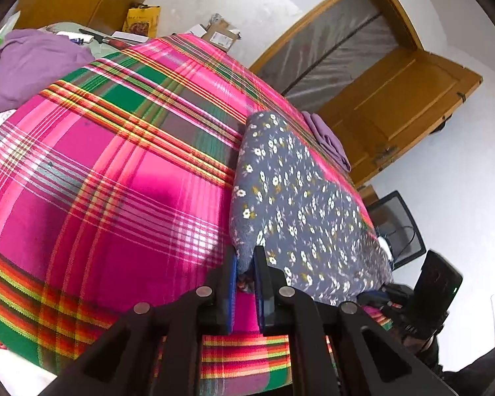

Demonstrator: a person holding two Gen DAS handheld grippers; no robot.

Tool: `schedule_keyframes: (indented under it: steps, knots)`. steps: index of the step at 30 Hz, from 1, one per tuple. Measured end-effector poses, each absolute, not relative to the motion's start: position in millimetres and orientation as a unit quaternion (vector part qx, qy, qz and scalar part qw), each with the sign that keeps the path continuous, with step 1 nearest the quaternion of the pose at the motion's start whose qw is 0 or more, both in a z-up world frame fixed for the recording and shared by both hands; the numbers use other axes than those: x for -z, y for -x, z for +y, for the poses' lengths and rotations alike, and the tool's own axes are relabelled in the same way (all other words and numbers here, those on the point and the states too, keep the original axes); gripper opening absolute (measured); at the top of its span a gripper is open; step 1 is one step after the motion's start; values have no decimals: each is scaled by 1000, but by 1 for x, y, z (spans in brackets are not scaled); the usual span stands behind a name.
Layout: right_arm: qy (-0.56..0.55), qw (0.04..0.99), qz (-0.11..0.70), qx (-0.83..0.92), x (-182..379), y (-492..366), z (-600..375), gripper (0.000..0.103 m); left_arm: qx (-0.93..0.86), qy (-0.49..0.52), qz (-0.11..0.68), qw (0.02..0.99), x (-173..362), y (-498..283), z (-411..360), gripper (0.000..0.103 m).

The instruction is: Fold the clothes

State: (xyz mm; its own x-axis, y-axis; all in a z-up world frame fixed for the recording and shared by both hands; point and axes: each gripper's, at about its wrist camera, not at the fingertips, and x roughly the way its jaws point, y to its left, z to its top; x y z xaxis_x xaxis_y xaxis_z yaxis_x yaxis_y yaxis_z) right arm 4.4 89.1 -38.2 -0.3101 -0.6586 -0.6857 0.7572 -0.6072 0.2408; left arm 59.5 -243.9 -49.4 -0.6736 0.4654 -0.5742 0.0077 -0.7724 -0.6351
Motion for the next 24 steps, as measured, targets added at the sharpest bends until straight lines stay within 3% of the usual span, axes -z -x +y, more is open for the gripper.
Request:
schedule_keyframes:
  steps: [6, 9, 22, 24]
  knots:
    - [-352, 403, 26, 844, 5, 9, 110, 23, -880, 361, -283, 120, 27, -72, -248, 10]
    - [-346, 382, -29, 856, -6, 33, 110, 36, -889, 347, -273, 121, 15, -70, -242, 10]
    - [-429, 317, -12, 845, 12, 122, 57, 39, -867, 397, -240, 182, 40, -24, -175, 10]
    - [-436, 322, -26, 840, 17, 124, 61, 33, -866, 397, -244, 184, 41, -25, -175, 10]
